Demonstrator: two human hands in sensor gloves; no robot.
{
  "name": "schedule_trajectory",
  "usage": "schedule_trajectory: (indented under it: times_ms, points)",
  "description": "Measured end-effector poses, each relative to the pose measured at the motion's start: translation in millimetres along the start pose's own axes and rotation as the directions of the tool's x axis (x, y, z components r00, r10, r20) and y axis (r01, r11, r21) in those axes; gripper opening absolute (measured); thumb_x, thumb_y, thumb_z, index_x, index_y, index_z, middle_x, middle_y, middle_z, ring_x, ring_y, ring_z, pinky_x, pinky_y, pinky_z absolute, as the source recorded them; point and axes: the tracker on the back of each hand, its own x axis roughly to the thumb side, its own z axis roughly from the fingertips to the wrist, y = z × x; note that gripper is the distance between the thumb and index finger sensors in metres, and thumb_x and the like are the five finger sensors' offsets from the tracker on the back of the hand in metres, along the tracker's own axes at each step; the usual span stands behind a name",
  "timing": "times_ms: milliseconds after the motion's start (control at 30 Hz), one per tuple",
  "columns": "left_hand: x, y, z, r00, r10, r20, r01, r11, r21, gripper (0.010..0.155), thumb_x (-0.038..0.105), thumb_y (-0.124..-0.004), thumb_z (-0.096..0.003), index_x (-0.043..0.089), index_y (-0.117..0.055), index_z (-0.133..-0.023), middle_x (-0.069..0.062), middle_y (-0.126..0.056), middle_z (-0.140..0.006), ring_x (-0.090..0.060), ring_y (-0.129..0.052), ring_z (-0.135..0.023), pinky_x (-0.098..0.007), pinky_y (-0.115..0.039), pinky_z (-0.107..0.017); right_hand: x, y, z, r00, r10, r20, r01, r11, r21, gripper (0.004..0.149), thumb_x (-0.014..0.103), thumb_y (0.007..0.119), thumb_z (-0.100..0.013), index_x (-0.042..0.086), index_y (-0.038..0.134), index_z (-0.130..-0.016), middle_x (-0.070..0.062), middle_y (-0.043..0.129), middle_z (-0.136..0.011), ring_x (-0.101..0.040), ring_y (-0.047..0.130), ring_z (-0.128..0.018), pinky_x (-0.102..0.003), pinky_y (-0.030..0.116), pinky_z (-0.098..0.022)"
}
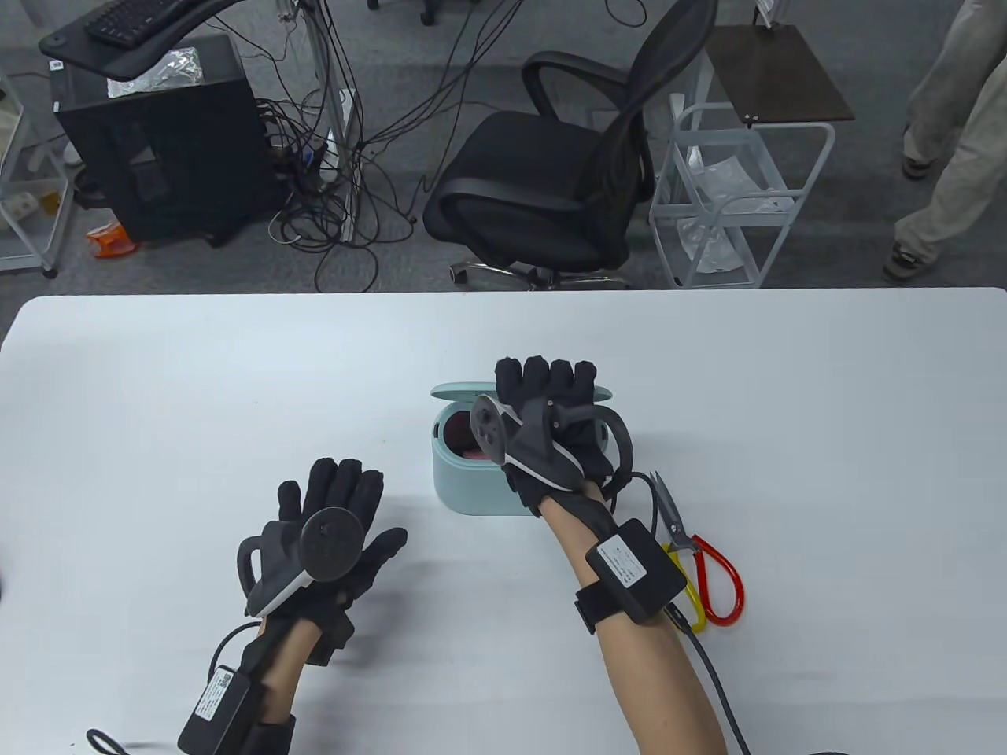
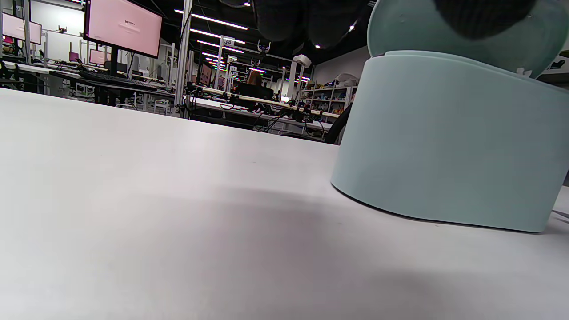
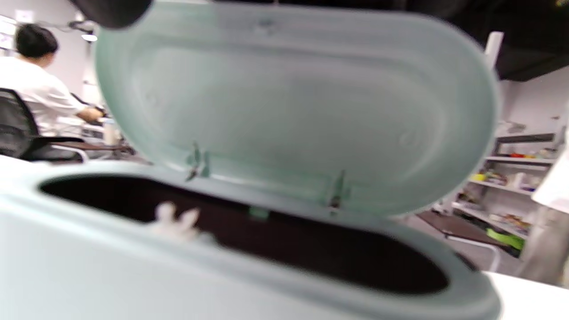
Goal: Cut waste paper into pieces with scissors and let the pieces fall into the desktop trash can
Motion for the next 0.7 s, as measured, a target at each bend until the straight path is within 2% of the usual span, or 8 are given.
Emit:
schedule_trajectory:
  times_ms: [133, 300, 467, 567, 700]
  points:
    - [0.3, -0.2, 0.0, 1.000, 0.000, -0.001, 0.000, 1.000, -0.005, 0.084, 0.069, -0.063, -0.0450, 0.026, -0.049, -0.115, -0.005, -0.044, -0.126, -0.038, -0.032, -0.116, -0.067, -0.028, -0.077, 3.5, 15.2, 23.4, 0.990, -0.127, 0.052, 0.125, 0.991, 0.053, 0.074, 0.061, 0.055, -0.043, 0.019, 0.053, -0.104, -0.015, 0.062, -0.109, -0.045, 0.065, -0.097, -0.061, 0.054, -0.074]
    - [0.3, -0.4, 0.2, 1.000, 0.002, -0.003, -0.002, 1.000, -0.005, 0.084, 0.069, -0.063, -0.0449, 0.026, -0.049, -0.115, -0.006, -0.044, -0.126, -0.038, -0.032, -0.116, -0.067, -0.028, -0.077, 12.3, 39.7, 45.6, 0.992, 0.004, 0.123, -0.008, 0.999, 0.033, 0.080, 0.062, 0.054, -0.043, 0.016, 0.039, -0.106, -0.017, 0.050, -0.114, -0.045, 0.055, -0.102, -0.061, 0.051, -0.074]
    - [0.8, -0.7, 0.3, 1.000, 0.001, -0.004, -0.001, 1.000, -0.007, 0.084, 0.069, -0.063, -0.0451, 0.026, -0.048, -0.115, -0.006, -0.044, -0.126, -0.039, -0.032, -0.116, -0.067, -0.028, -0.077, 17.7, 60.3, 57.5, 0.991, 0.012, 0.133, -0.018, 0.999, 0.042, 0.084, 0.063, 0.053, -0.043, 0.013, 0.030, -0.107, -0.020, 0.038, -0.116, -0.048, 0.044, -0.104, -0.064, 0.046, -0.075]
    - [1.1, -0.8, 0.3, 1.000, 0.001, -0.002, -0.001, 1.000, -0.006, 0.084, 0.069, -0.063, -0.0450, 0.026, -0.048, -0.115, -0.006, -0.044, -0.126, -0.039, -0.032, -0.116, -0.067, -0.028, -0.077, 20.6, 66.1, 60.4, 0.991, 0.035, 0.132, -0.038, 0.999, 0.020, 0.086, 0.063, 0.053, -0.043, 0.011, 0.026, -0.107, -0.021, 0.034, -0.116, -0.049, 0.040, -0.105, -0.065, 0.043, -0.075]
    - [1.3, -1.2, 0.1, 1.000, 0.001, 0.000, -0.001, 1.000, -0.005, 0.084, 0.069, -0.063, -0.0450, 0.025, -0.048, -0.115, -0.006, -0.044, -0.126, -0.039, -0.032, -0.116, -0.067, -0.028, -0.076, 21.2, 66.2, 60.7, 0.991, 0.033, 0.133, -0.040, 0.998, 0.050, 0.088, 0.063, 0.052, -0.043, 0.009, 0.024, -0.106, -0.022, 0.032, -0.116, -0.049, 0.038, -0.105, -0.066, 0.042, -0.075]
